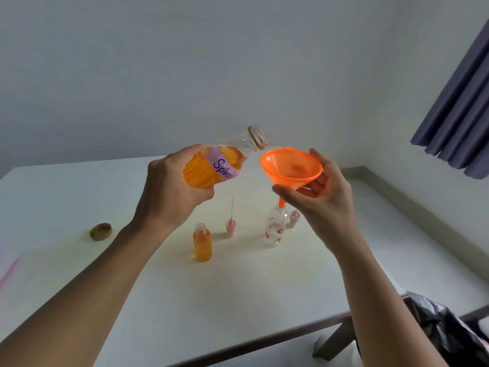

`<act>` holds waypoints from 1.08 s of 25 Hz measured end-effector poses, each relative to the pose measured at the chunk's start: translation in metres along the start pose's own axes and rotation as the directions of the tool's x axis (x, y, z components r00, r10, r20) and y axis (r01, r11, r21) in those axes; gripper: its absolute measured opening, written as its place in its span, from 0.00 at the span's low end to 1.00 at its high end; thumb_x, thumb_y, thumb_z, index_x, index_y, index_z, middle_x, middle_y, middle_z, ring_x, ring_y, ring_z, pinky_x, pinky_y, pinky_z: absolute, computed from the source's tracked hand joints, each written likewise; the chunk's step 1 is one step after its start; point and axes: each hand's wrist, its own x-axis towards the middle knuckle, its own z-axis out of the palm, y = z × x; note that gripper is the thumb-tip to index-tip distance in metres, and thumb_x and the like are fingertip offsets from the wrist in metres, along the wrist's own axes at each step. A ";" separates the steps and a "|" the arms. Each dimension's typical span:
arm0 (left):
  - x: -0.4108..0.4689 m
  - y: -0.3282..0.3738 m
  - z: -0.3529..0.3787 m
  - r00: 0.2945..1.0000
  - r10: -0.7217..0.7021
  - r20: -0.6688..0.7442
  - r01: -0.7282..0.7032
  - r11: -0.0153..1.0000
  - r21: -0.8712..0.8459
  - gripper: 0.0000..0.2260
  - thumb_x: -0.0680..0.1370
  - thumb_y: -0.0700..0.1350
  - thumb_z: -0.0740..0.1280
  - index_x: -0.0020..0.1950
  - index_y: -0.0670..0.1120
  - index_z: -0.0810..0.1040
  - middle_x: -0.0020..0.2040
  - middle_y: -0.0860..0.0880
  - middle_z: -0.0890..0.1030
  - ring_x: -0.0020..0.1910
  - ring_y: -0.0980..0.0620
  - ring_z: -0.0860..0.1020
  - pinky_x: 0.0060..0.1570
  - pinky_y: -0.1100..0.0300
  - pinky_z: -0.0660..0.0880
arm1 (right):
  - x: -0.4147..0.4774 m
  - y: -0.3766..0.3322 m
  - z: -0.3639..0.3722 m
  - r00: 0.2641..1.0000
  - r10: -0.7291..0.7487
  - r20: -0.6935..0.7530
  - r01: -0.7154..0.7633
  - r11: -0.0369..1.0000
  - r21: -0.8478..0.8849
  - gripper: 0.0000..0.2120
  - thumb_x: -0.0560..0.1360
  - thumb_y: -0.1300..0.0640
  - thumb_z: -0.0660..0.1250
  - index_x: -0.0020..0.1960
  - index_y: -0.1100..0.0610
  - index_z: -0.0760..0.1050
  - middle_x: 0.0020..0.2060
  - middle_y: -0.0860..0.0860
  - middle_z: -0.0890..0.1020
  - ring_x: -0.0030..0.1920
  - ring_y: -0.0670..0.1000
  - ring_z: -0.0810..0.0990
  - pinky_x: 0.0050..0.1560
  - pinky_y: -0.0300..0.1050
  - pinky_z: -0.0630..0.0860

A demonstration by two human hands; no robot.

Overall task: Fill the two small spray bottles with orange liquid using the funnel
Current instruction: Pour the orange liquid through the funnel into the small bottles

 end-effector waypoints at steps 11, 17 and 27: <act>0.022 0.004 -0.001 0.984 0.119 0.130 -0.138 0.980 0.145 0.35 0.64 0.39 0.80 0.70 0.49 0.74 0.60 0.43 0.80 0.53 0.42 0.77 0.45 0.53 0.76 | -0.008 0.015 0.004 0.998 0.018 0.055 -0.014 0.997 -0.070 0.47 0.62 0.55 0.85 0.75 0.45 0.66 0.64 0.48 0.79 0.58 0.48 0.84 0.58 0.48 0.83; 0.036 0.005 -0.007 0.966 0.185 0.183 -0.228 0.940 0.254 0.36 0.65 0.39 0.80 0.71 0.48 0.73 0.62 0.42 0.79 0.55 0.40 0.79 0.49 0.48 0.78 | -0.007 0.015 0.003 0.998 0.018 0.054 -0.014 0.997 -0.069 0.46 0.61 0.56 0.85 0.74 0.46 0.67 0.62 0.47 0.79 0.56 0.45 0.84 0.56 0.43 0.83; 0.040 0.002 -0.011 0.960 0.224 0.169 -0.265 0.922 0.282 0.35 0.64 0.39 0.80 0.70 0.47 0.74 0.62 0.41 0.80 0.54 0.39 0.79 0.49 0.46 0.78 | -0.006 0.012 0.002 0.998 0.009 0.057 -0.005 0.998 -0.068 0.47 0.61 0.56 0.85 0.74 0.46 0.67 0.61 0.45 0.79 0.56 0.45 0.84 0.56 0.42 0.83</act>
